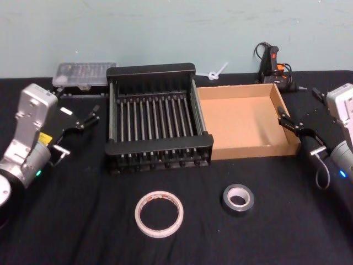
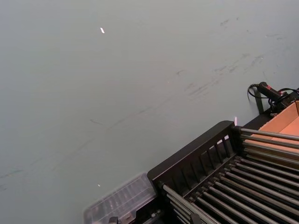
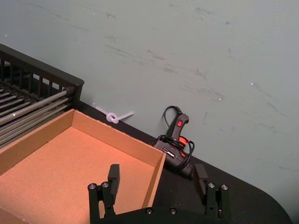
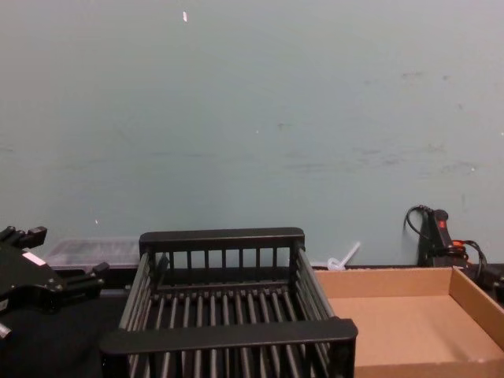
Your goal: Pick up the white tape and place it into the black box , Pick up the silver tape and place it into the brown box.
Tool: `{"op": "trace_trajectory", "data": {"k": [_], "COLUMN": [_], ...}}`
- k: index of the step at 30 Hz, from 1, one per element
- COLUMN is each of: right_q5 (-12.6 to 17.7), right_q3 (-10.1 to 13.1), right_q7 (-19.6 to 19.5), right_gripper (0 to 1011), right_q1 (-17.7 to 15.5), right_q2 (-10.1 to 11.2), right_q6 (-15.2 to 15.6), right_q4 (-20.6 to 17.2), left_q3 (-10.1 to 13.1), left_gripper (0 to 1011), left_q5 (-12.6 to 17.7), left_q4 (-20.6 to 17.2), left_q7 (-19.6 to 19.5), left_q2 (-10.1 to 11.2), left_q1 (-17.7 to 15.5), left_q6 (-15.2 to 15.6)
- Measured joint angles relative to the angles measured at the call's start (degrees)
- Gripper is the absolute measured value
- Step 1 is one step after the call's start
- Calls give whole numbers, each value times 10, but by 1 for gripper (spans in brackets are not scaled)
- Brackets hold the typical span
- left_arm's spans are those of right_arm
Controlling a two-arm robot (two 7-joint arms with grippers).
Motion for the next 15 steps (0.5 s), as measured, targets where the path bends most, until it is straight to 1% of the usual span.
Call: {"op": "trace_trajectory", "data": {"k": [15], "right_q5": [0], "right_q3": [0], "right_q7": [0], "right_gripper": [1002], "right_q1": [0], "right_q2": [0], "right_q6": [0], "right_q4": [0], "left_q3": [0], "left_gripper": [1001], "left_q5": [0], "left_q4": [0], "left_q7": [0], "left_q2": [0], "left_q1": [0], "left_q6": [0]}}
